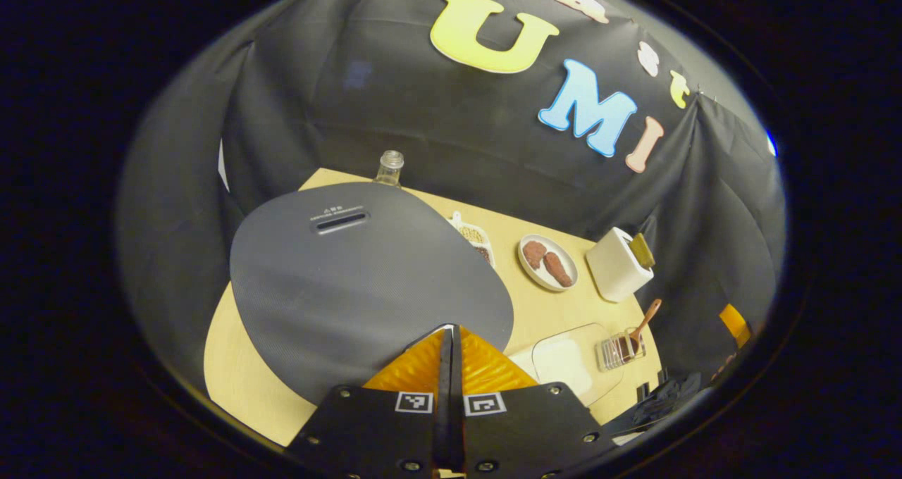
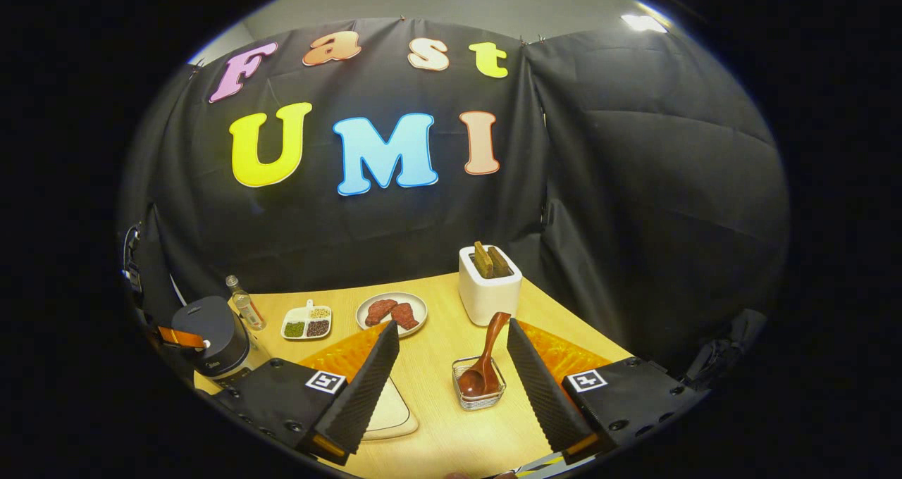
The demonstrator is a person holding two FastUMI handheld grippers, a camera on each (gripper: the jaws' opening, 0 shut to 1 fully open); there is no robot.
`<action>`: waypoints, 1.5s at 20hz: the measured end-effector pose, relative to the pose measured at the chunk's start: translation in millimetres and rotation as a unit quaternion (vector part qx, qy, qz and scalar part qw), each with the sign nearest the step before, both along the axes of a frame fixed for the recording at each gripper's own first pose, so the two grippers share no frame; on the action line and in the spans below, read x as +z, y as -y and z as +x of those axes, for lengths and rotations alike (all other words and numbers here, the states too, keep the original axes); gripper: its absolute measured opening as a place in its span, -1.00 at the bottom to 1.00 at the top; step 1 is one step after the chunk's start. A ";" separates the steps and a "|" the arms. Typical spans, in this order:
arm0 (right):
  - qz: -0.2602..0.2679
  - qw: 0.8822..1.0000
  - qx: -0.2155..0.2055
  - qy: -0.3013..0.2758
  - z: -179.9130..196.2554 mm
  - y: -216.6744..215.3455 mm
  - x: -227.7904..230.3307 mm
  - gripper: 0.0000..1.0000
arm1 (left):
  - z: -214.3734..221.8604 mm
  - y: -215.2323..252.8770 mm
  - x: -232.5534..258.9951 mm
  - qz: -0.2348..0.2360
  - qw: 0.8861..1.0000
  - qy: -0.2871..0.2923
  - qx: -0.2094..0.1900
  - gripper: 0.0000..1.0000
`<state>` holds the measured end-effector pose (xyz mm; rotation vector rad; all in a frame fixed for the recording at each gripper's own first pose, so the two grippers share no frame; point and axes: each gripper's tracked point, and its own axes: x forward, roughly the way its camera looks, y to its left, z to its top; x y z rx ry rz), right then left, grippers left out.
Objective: Close the left gripper, press the button to open the rice cooker; take a wooden spoon from the chopstick holder with the right hand, scoop a spoonful of rice and pour it into the rice cooker, then put the wooden spoon back into the chopstick holder.
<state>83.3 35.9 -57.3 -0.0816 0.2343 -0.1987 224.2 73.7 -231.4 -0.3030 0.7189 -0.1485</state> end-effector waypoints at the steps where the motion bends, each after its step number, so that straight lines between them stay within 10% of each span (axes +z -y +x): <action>1: -0.003 1.000 -0.003 0.001 0.6 1.9 2.2 0.96 | 0.0 0.8 -3.8 -0.006 1.000 -0.006 0.001 -0.96; 14: 0.025 0.998 0.026 -0.057 36.9 31.4 -18.5 0.96 | 1.0 -7.8 32.2 -0.006 0.987 0.076 0.142 -1.00; 19: 0.038 0.997 0.019 -0.068 60.8 64.9 -26.7 0.96 | 5.1 -27.0 128.0 0.030 0.951 0.190 0.242 -0.96; 24: 0.068 0.994 0.015 -0.080 92.8 96.4 -34.2 0.86 | -15.1 -0.7 180.5 0.100 0.939 0.254 0.208 -1.00; 29: 0.099 0.978 0.029 -0.179 120.3 106.8 -92.9 0.96 | -41.6 9.4 169.9 0.156 0.936 0.227 0.219 0.87; 30: 0.110 0.973 0.034 -0.198 125.0 106.4 -103.3 0.96 | -49.9 12.4 171.0 0.172 0.932 0.225 0.224 0.89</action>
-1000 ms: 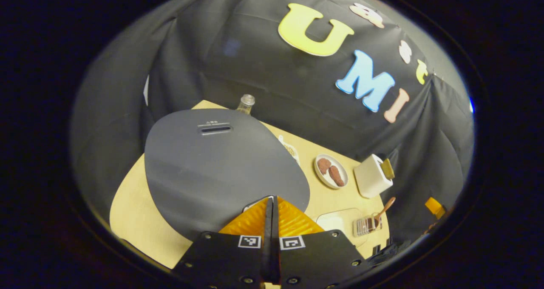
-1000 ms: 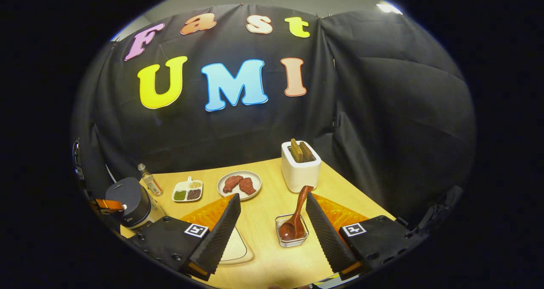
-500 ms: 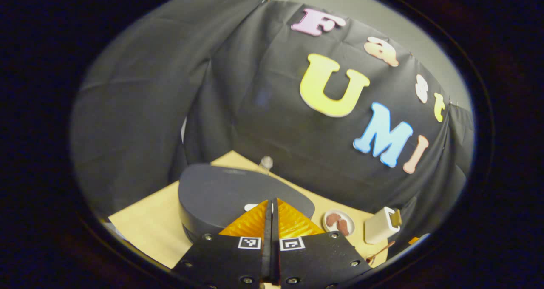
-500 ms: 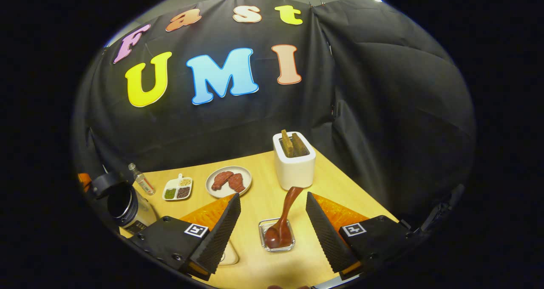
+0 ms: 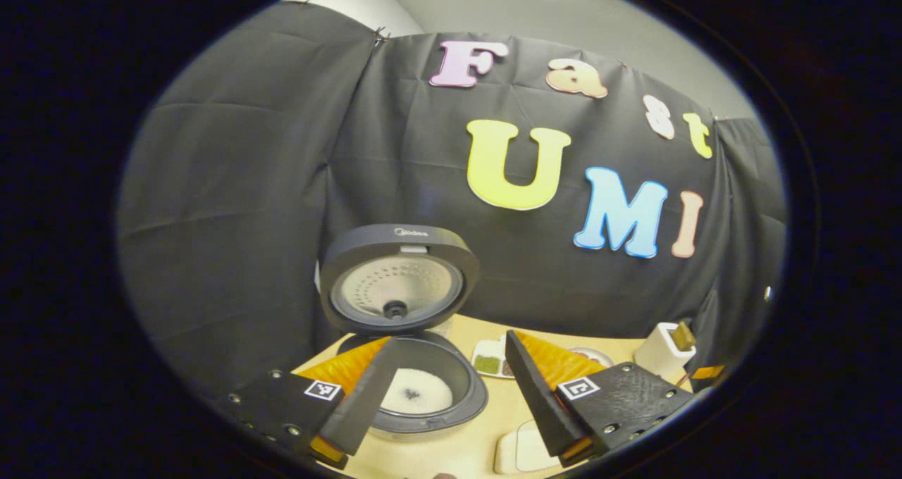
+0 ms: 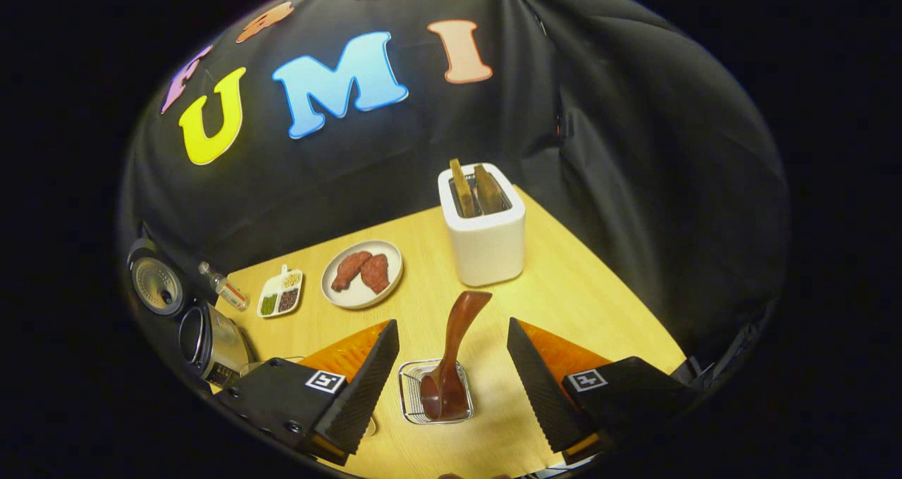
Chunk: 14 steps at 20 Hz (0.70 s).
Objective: Close the left gripper, press the button to open the rice cooker; take a wooden spoon from the chopstick holder with the right hand, scoop a spoonful of rice and pour it into the rice cooker, then put the wooden spoon back into the chopstick holder.
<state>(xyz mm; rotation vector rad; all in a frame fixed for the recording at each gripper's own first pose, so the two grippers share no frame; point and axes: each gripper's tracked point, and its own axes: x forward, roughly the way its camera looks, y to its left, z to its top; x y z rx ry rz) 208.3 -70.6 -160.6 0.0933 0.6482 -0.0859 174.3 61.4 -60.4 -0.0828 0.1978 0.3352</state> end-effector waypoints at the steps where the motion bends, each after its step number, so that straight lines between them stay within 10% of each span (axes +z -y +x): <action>1: 0.014 1.000 0.005 -0.017 3.6 -1.3 -9.0 0.96 | -8.5 2.6 2.3 0.011 1.000 -0.002 0.007 0.89; 11: 0.113 0.990 0.049 -0.075 42.5 -3.7 -67.8 0.96 | -103.6 33.7 -12.9 0.026 0.995 -0.048 0.081 0.89; 14: 0.139 0.986 0.047 -0.078 56.1 -10.1 -73.0 0.52 | -124.9 47.6 -18.9 0.022 0.994 -0.056 0.091 0.91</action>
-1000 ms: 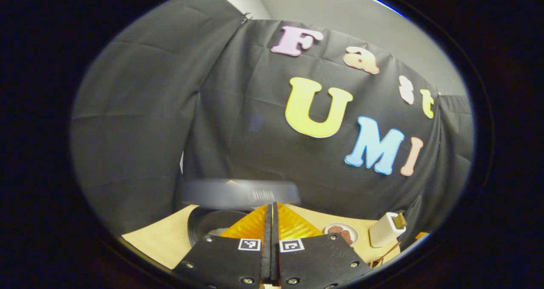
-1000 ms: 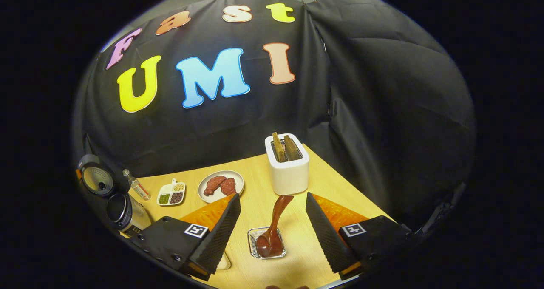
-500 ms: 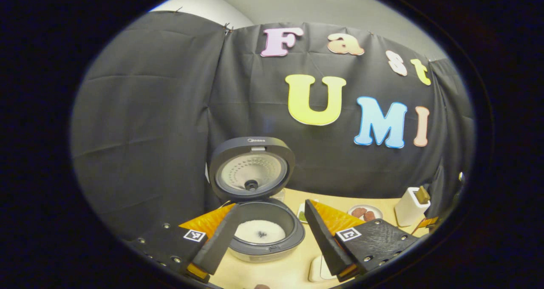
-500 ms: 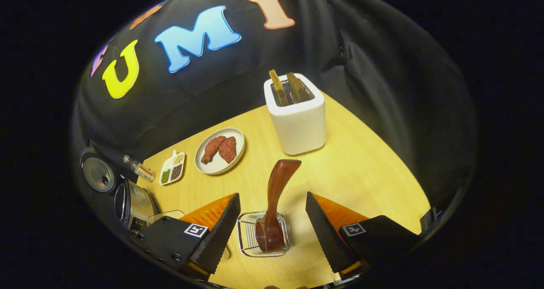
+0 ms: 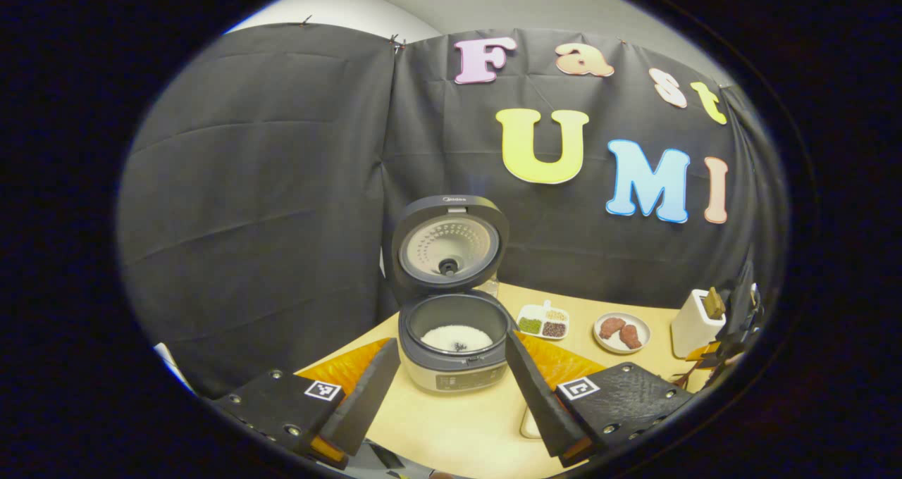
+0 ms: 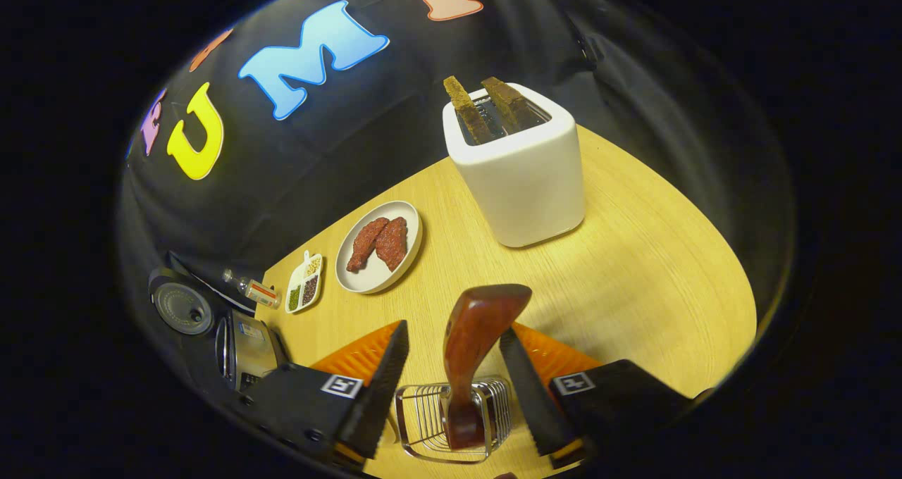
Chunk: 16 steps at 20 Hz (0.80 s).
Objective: Close the left gripper, press the button to open the rice cooker; take a wooden spoon from the chopstick holder with the right hand, scoop a spoonful of rice and pour it into the rice cooker, then put the wooden spoon back into the chopstick holder.
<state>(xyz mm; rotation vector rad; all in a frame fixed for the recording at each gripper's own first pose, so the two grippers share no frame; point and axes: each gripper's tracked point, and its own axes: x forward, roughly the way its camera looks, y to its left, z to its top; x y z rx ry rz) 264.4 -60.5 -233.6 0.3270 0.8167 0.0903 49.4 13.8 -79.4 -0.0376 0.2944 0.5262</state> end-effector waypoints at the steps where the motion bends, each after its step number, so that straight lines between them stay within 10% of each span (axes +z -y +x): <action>1: 0.006 1.000 -0.006 -0.006 3.6 -0.4 -1.5 0.25 | -4.7 5.9 -3.3 -0.002 1.000 -0.003 0.001 0.92; 2: 0.021 1.000 -0.012 -0.018 -0.6 -3.0 -1.5 -0.40 | -8.7 9.1 -4.4 -0.004 1.000 -0.006 0.001 0.90; 3: 0.040 0.999 -0.016 -0.028 -2.5 -6.8 1.8 -0.61 | -12.4 12.9 -8.2 -0.007 1.000 -0.006 -0.002 0.90; 16: 0.001 0.986 -0.089 0.138 -72.0 30.0 137.3 -0.68 | 31.2 -5.0 -12.3 -0.053 0.993 0.016 -0.109 0.90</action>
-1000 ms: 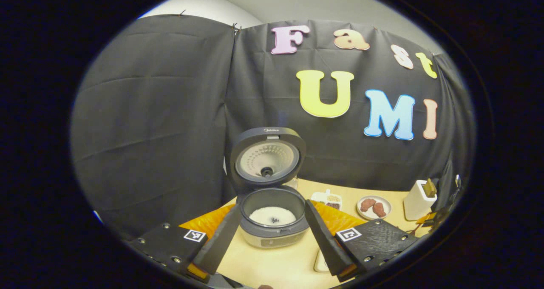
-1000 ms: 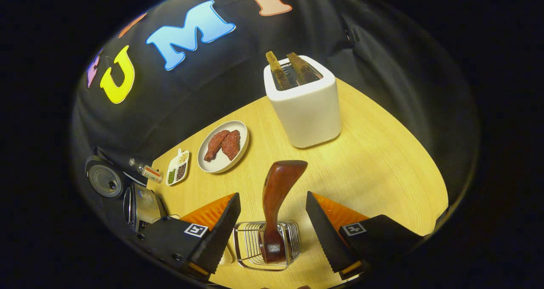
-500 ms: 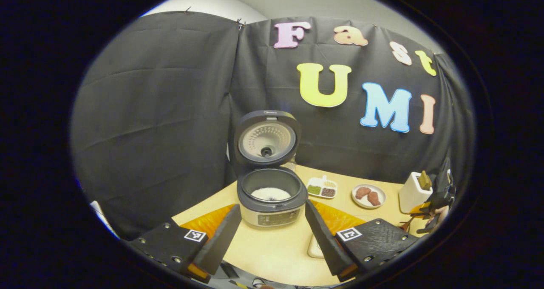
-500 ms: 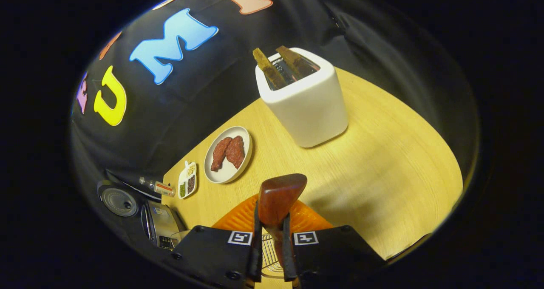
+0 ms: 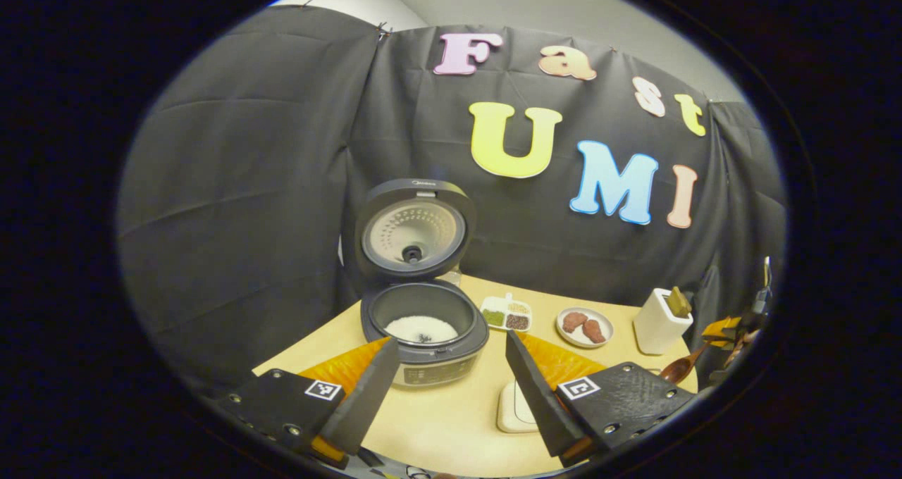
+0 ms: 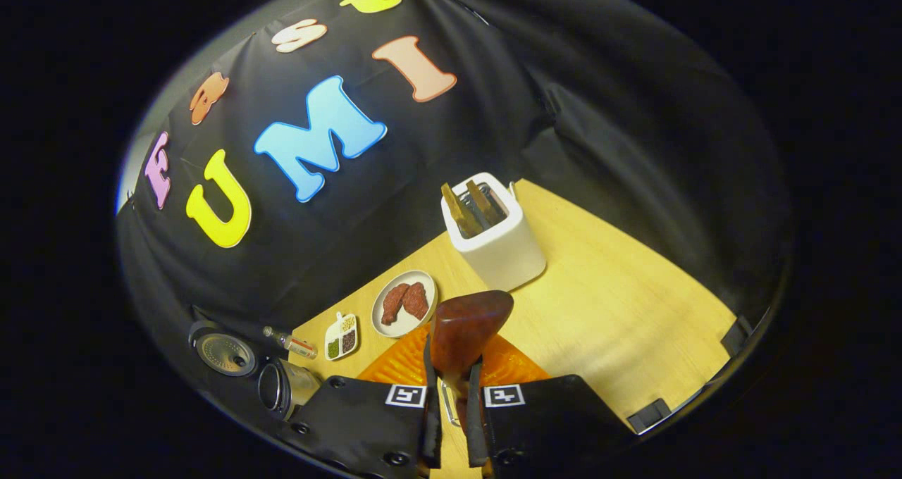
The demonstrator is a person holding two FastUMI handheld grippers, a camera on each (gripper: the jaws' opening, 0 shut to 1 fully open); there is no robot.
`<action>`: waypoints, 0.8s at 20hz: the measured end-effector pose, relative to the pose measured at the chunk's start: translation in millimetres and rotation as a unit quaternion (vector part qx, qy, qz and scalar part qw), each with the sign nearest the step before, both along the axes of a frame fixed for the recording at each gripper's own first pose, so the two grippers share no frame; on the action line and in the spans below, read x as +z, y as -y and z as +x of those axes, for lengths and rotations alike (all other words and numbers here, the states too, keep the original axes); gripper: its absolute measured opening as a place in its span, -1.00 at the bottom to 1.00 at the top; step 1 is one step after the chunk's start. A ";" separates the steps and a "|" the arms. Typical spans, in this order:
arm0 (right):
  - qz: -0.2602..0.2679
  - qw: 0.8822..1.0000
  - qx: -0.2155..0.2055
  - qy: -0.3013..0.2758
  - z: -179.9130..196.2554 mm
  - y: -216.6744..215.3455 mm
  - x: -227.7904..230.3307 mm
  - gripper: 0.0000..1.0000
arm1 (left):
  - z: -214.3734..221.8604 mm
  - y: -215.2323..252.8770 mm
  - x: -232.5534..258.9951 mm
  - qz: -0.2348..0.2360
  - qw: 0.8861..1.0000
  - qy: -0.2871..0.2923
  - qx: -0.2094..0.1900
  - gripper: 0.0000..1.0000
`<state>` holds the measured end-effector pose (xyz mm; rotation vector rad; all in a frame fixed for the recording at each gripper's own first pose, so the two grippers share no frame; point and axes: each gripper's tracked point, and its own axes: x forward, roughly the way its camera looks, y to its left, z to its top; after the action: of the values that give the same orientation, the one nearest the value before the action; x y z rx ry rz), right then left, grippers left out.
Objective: Close the left gripper, press the button to open the rice cooker; take a wooden spoon from the chopstick holder with the right hand, scoop a spoonful of rice and pour it into the rice cooker, then put the wooden spoon back into the chopstick holder.
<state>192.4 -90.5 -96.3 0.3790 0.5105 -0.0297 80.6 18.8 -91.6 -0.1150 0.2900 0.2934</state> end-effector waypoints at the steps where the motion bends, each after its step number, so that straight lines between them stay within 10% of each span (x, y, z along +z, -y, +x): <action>1: -0.014 1.000 -0.007 0.012 -9.8 2.6 10.3 -0.68 | 4.5 -4.5 1.7 -0.002 1.000 0.003 -0.011 0.90; 8: -0.052 0.996 -0.039 0.063 -75.4 -23.2 50.9 -0.69 | 26.6 -38.1 -8.3 0.024 0.997 0.013 -0.073 0.90; 16: -0.019 0.995 0.063 0.076 -77.4 -151.9 56.2 -0.68 | 31.7 -69.8 -27.9 0.000 0.997 0.012 -0.081 0.93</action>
<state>115.0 61.4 -40.1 0.3096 0.3821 0.1102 112.3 88.6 -119.5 -0.0938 0.2729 0.1312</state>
